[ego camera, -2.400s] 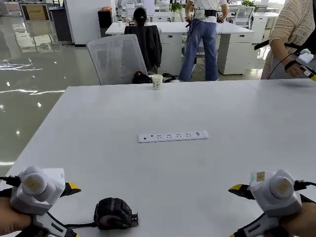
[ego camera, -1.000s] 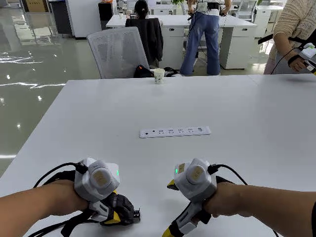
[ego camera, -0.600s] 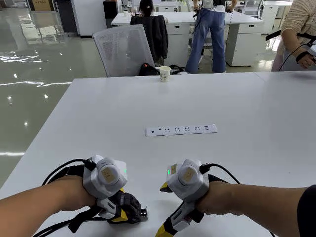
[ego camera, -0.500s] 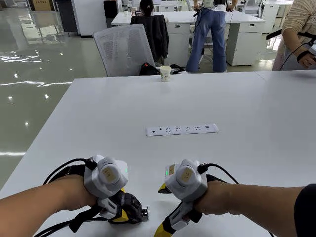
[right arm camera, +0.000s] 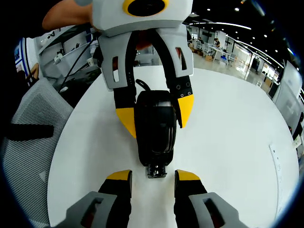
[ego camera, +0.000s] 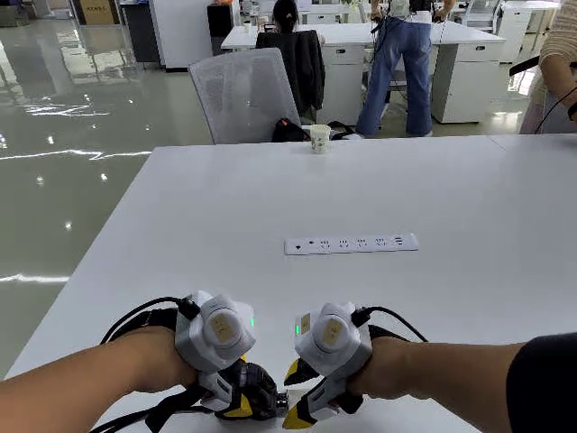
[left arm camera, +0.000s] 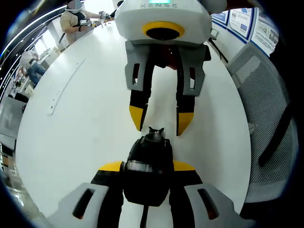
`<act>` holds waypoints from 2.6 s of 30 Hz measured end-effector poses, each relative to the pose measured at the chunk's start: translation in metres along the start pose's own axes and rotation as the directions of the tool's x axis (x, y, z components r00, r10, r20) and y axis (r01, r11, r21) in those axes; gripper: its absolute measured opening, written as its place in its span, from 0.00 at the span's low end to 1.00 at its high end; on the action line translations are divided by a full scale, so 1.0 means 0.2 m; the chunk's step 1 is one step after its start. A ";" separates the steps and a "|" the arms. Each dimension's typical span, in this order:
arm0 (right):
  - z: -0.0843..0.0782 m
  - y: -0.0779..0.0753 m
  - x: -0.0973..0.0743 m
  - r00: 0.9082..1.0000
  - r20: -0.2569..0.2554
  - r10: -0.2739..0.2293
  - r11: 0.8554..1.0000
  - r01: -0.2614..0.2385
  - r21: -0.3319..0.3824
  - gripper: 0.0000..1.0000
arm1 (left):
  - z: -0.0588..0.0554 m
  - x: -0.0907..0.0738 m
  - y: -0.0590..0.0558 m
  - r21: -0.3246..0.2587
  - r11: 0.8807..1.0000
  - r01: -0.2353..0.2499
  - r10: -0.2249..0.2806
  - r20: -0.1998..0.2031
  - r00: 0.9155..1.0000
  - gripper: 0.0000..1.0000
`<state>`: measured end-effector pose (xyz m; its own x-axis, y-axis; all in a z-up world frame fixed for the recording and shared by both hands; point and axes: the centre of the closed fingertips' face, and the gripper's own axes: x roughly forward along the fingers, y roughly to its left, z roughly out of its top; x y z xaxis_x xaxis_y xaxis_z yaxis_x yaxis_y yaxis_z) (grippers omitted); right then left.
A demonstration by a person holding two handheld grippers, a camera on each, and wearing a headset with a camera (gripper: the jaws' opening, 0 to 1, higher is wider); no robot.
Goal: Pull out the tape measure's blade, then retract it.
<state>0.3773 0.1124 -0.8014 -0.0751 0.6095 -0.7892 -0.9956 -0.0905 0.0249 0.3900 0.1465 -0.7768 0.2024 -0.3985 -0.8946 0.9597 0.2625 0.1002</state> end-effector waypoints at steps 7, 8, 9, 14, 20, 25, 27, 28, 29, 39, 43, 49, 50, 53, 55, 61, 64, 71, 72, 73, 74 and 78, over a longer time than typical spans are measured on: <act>-0.01 -0.03 0.03 0.999 -0.011 -0.042 0.999 0.042 -0.032 0.17 | 0.00 0.00 0.00 0.001 1.000 0.001 -0.001 0.001 1.000 0.31; -0.01 -0.03 0.03 0.999 -0.005 -0.039 0.999 0.039 -0.028 0.17 | 0.00 0.00 0.00 0.000 1.000 0.001 -0.001 0.002 1.000 0.31; 0.00 -0.03 0.04 0.999 -0.002 -0.039 0.999 0.039 -0.028 0.17 | 0.00 0.00 0.00 0.000 1.000 0.001 -0.001 0.001 1.000 0.31; 0.00 -0.03 0.05 1.000 -0.015 -0.027 1.000 0.027 -0.008 0.13 | 0.00 0.00 0.00 0.005 1.000 0.000 0.000 -0.002 1.000 0.31; 0.00 -0.03 0.04 0.999 -0.005 -0.032 0.999 0.033 0.011 0.11 | 0.00 0.00 0.00 0.007 1.000 0.002 -0.002 -0.003 1.000 0.31; -0.01 -0.03 0.04 1.000 -0.007 -0.029 0.999 0.029 0.017 0.11 | 0.00 0.00 0.00 0.007 1.000 0.005 -0.005 -0.004 1.000 0.31; -0.01 -0.03 0.04 1.000 -0.005 -0.026 0.999 0.026 0.024 0.11 | 0.00 0.00 0.00 0.009 1.000 0.006 -0.006 -0.004 1.000 0.31; -0.01 -0.03 0.04 1.000 -0.005 -0.025 0.999 0.025 0.019 0.11 | 0.00 0.00 0.00 0.010 1.000 0.008 -0.008 -0.001 1.000 0.31; -0.01 -0.03 0.04 1.000 -0.006 -0.026 1.000 0.026 0.016 0.11 | 0.00 0.00 0.00 0.012 1.000 0.008 -0.008 0.001 1.000 0.31; -0.03 -0.03 0.03 1.000 -0.014 -0.020 1.000 0.021 0.015 0.10 | 0.00 0.00 0.00 0.007 1.000 0.009 -0.009 0.009 1.000 0.31; -0.04 -0.03 0.02 1.000 -0.017 -0.024 1.000 0.024 0.020 0.11 | 0.00 0.00 0.00 0.006 1.000 0.008 -0.008 0.010 1.000 0.31; -0.06 -0.04 0.01 0.999 -0.025 -0.026 0.999 0.026 0.020 0.11 | 0.00 0.00 0.01 0.002 1.000 0.004 -0.004 0.007 1.000 0.31; -0.06 -0.04 0.01 0.999 -0.026 -0.026 0.999 0.027 0.020 0.11 | 0.00 0.00 0.01 0.000 1.000 0.003 -0.003 0.008 1.000 0.31; -0.07 -0.04 0.00 0.999 -0.029 -0.028 0.999 0.029 0.024 0.11 | 0.00 0.00 0.01 -0.001 1.000 0.003 -0.003 0.007 1.000 0.31; -0.07 -0.04 0.00 0.999 -0.029 -0.029 0.999 0.030 0.025 0.11 | 0.00 0.00 0.01 -0.001 1.000 0.002 -0.002 0.006 1.000 0.31; -0.08 -0.04 -0.01 0.999 -0.030 -0.032 0.999 0.033 0.032 0.11 | 0.00 0.00 0.01 -0.006 1.000 0.001 -0.001 0.007 1.000 0.31; -0.09 -0.04 -0.01 0.999 -0.032 -0.033 0.999 0.034 0.031 0.11 | 0.00 0.00 0.01 -0.008 1.000 0.000 0.000 0.008 1.000 0.31; -0.10 -0.04 -0.02 0.999 -0.034 -0.034 0.999 0.035 0.037 0.11 | 0.00 0.00 0.01 -0.010 1.000 0.000 0.001 0.008 1.000 0.31; -0.10 -0.04 -0.02 0.999 -0.034 -0.034 0.999 0.036 0.036 0.11 | 0.00 0.00 0.01 -0.012 1.000 -0.001 0.001 0.008 1.000 0.31; -0.10 -0.04 -0.02 0.999 -0.035 -0.035 0.999 0.036 0.036 0.11 | 0.00 0.00 0.01 -0.012 1.000 -0.001 0.001 0.007 1.000 0.31; -0.11 -0.04 -0.02 0.999 -0.036 -0.035 0.999 0.037 0.037 0.11 | 0.00 0.00 0.01 -0.013 1.000 -0.001 0.001 0.008 1.000 0.31; -0.12 -0.03 -0.03 0.999 -0.038 -0.037 0.998 0.038 0.042 0.11 | 0.00 0.00 0.01 -0.013 1.000 -0.002 0.002 0.008 1.000 0.31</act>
<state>0.3860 0.0904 -0.8117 -0.0362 0.5819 -0.8124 -0.9992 -0.0340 0.0202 0.3910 0.1468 -0.7771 0.2054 -0.4049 -0.8910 0.9567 0.2747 0.0957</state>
